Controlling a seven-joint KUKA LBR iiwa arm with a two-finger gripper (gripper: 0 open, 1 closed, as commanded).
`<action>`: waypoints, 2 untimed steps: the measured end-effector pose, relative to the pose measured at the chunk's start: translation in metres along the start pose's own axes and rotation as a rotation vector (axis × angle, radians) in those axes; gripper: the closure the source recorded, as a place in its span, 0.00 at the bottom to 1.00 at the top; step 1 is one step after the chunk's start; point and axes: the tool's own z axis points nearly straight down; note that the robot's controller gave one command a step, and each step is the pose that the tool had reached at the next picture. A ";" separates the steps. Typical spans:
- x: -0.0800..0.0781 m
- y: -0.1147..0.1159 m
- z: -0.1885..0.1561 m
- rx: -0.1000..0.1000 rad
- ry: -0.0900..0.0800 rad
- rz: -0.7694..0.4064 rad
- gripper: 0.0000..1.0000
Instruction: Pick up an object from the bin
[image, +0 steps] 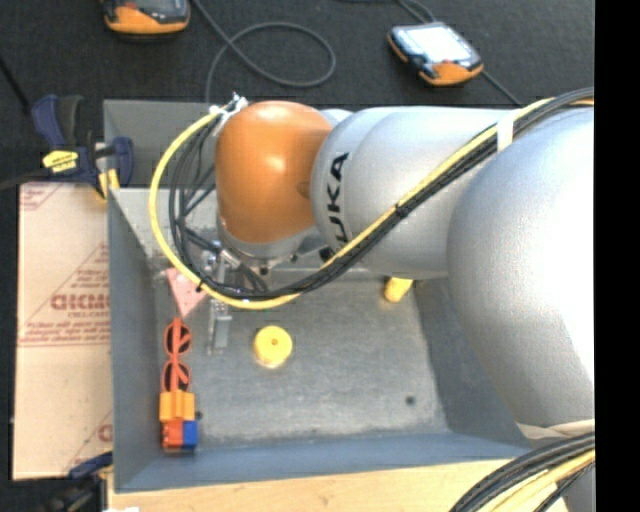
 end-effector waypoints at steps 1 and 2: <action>-0.002 -0.001 -0.005 -0.001 -0.007 0.004 0.00; -0.001 0.000 -0.017 0.003 0.003 0.001 0.00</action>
Offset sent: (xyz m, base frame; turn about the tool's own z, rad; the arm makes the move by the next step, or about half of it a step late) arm 0.0128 0.0273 0.1617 -0.0408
